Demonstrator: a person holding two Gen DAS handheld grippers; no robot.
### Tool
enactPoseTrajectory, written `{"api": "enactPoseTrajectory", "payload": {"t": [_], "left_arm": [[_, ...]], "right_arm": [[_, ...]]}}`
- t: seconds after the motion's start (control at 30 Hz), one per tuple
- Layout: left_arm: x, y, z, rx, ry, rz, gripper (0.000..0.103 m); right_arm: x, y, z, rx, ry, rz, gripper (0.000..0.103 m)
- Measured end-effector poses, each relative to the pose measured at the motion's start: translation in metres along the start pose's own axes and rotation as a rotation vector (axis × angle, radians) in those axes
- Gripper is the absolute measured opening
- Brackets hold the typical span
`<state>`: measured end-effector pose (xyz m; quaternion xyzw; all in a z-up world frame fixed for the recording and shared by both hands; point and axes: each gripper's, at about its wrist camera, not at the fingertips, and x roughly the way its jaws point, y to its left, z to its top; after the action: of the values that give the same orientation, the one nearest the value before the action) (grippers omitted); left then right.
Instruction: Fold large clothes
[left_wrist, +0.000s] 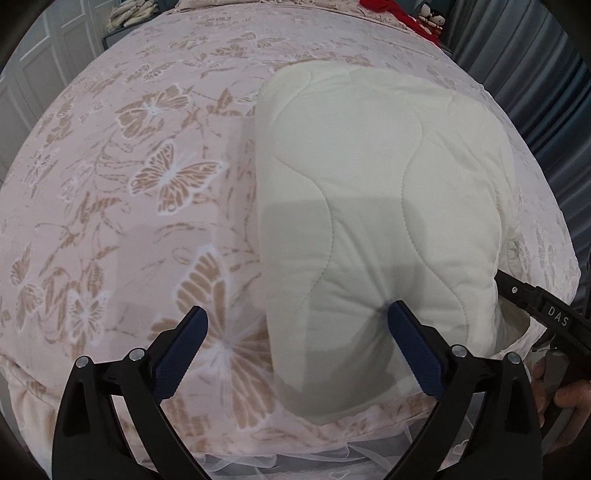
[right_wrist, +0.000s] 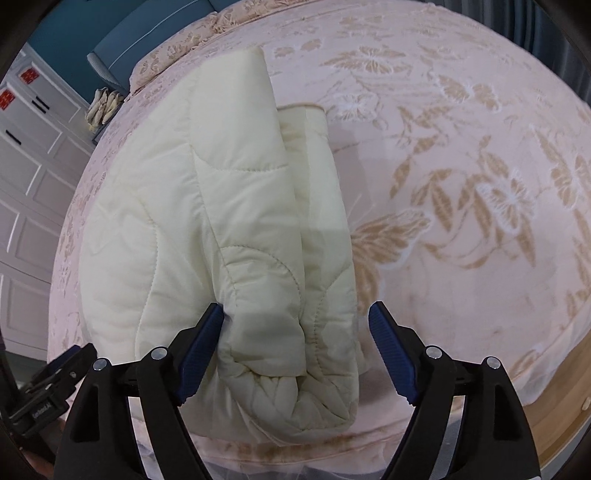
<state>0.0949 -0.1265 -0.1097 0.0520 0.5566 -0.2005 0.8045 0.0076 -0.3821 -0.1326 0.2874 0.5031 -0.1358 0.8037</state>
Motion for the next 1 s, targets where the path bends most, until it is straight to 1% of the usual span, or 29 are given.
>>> {"api": "enactPoseTrajectory", "payload": {"t": [0.1,0.17,0.2,0.23,0.27,0.3,0.33,0.37,0.47,0.57,0.7,0.83,0.9,1.0], "left_arm": [[0.006,-0.003,0.002,0.0,0.012,-0.043,0.097],[0.009,-0.005,0.004,-0.005,0.028,-0.09,0.095],[0.01,-0.007,0.005,-0.003,0.035,-0.121,0.091],[0.009,-0.011,0.005,0.007,0.042,-0.137,0.085],[0.007,-0.014,0.006,0.018,0.036,-0.131,0.081],[0.004,-0.016,0.007,0.029,0.031,-0.13,0.078],[0.001,-0.017,0.007,0.034,0.025,-0.132,0.071],[-0.003,-0.017,0.008,0.039,0.018,-0.133,0.062],[-0.02,-0.015,0.011,0.074,-0.027,-0.129,0.047],[-0.044,-0.013,0.017,0.123,-0.089,-0.111,0.042],[-0.075,-0.006,0.026,0.175,-0.184,-0.065,0.039],[-0.102,0.013,0.034,0.194,-0.259,-0.02,0.037],[-0.111,0.026,0.037,0.196,-0.286,0.002,0.037],[-0.119,0.045,0.037,0.197,-0.305,0.041,0.037]], "right_arm": [[0.004,-0.001,-0.002,0.01,0.004,0.014,0.077],[0.005,0.001,-0.002,0.002,0.005,0.021,0.071],[0.006,0.002,-0.001,-0.003,0.006,0.02,0.07],[0.005,0.004,-0.001,-0.009,0.007,0.02,0.066],[0.004,0.007,-0.001,-0.021,0.005,0.016,0.06],[0.002,0.01,0.0,-0.031,0.002,0.013,0.057],[0.0,0.014,0.0,-0.044,-0.002,0.007,0.048],[-0.003,0.021,0.001,-0.071,-0.012,-0.009,0.042],[-0.016,0.039,-0.001,-0.132,-0.053,-0.052,0.032],[-0.031,0.056,-0.003,-0.16,-0.103,-0.063,0.028],[-0.046,0.08,-0.006,-0.197,-0.154,-0.051,0.026],[-0.058,0.114,-0.013,-0.246,-0.202,-0.025,0.026],[-0.058,0.134,-0.016,-0.278,-0.214,-0.015,0.026],[-0.053,0.163,-0.023,-0.33,-0.213,0.003,0.024]]}}
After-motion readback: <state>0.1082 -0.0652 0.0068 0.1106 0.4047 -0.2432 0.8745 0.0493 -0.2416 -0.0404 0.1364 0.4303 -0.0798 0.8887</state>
